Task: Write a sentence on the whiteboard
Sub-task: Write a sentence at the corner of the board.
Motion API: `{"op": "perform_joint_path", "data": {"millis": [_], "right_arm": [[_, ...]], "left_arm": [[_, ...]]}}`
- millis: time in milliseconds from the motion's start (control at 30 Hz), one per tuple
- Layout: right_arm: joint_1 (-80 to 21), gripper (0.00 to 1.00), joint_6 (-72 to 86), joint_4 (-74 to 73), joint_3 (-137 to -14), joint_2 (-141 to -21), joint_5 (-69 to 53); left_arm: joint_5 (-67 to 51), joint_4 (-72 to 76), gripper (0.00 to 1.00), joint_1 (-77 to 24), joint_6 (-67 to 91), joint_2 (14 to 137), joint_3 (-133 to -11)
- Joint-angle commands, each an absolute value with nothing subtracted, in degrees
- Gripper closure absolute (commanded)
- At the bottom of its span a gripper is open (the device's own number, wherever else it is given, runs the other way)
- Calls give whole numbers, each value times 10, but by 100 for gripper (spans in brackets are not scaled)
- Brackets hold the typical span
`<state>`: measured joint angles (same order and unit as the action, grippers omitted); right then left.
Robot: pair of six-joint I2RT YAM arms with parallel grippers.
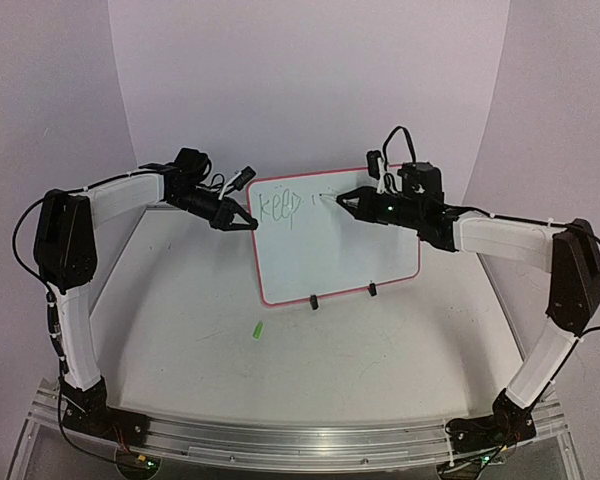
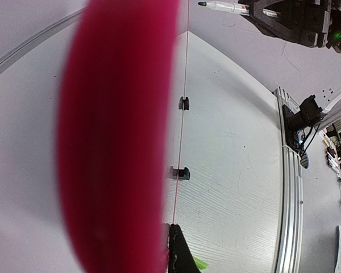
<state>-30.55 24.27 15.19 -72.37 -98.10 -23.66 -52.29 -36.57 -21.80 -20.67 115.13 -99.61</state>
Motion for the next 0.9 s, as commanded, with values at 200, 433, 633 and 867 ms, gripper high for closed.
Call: {"op": "perform_joint_path", "data": {"millis": [200,433,633,867], "right_arm": [[-304,100,240,157,-768,-1005,-219],[-304,100,238,145,-756,-1009,-220],[-304,100,243,141,-733,-1009,-235],[-305,100,252,142,-707,-1010,-254]], "left_arm": [[-485,-376,100,-228,-236,1139,-993],[-485,-376,100,-228,-237,1140,-995],[-486,-377,100,-228,-237,1141,-997],[-486,-377,100,-228,-237,1139,-999]]}}
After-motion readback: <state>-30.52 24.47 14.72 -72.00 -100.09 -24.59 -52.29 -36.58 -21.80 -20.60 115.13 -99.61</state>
